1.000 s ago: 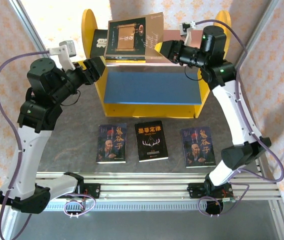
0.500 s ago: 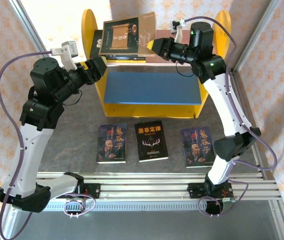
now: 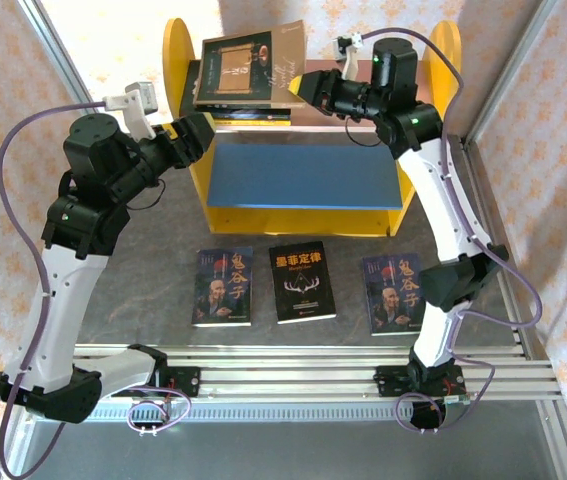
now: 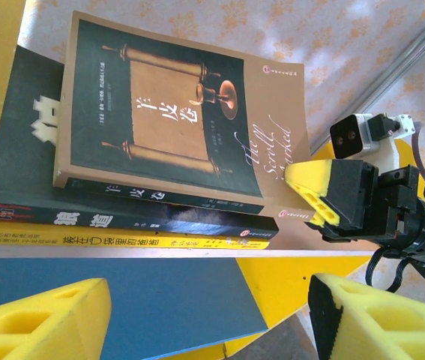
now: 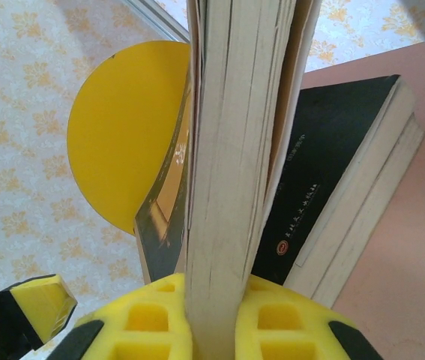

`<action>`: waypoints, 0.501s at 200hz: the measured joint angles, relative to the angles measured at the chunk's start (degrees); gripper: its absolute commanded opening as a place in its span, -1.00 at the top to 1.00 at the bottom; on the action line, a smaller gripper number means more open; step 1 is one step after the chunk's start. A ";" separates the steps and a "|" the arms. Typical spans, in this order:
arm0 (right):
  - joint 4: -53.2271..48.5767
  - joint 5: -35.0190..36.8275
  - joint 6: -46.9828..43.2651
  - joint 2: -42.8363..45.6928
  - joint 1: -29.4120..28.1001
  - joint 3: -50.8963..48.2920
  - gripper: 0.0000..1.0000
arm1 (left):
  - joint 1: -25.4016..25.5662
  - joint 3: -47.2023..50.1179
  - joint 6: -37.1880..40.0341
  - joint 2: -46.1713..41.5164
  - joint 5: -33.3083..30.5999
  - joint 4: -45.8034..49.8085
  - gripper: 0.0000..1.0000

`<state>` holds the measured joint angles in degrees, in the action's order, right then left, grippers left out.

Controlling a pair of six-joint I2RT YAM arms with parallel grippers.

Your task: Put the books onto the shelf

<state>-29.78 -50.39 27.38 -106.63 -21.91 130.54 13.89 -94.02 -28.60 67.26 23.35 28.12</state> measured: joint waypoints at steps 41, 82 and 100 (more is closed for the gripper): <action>-0.22 -0.63 0.02 -0.96 -0.55 0.94 0.88 | 0.00 0.00 0.00 0.02 0.00 0.00 -0.38; -0.22 -1.11 0.04 -1.95 -1.03 1.92 0.88 | 0.00 0.00 0.02 0.02 -0.02 0.00 -0.38; -0.22 -1.49 0.07 -2.40 -1.18 2.56 0.87 | 0.00 0.00 0.02 0.02 -0.02 0.00 -0.38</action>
<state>-30.00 -51.88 27.44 -109.03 -23.09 133.10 13.89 -94.02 -28.58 67.29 23.33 28.12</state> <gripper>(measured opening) 0.124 0.688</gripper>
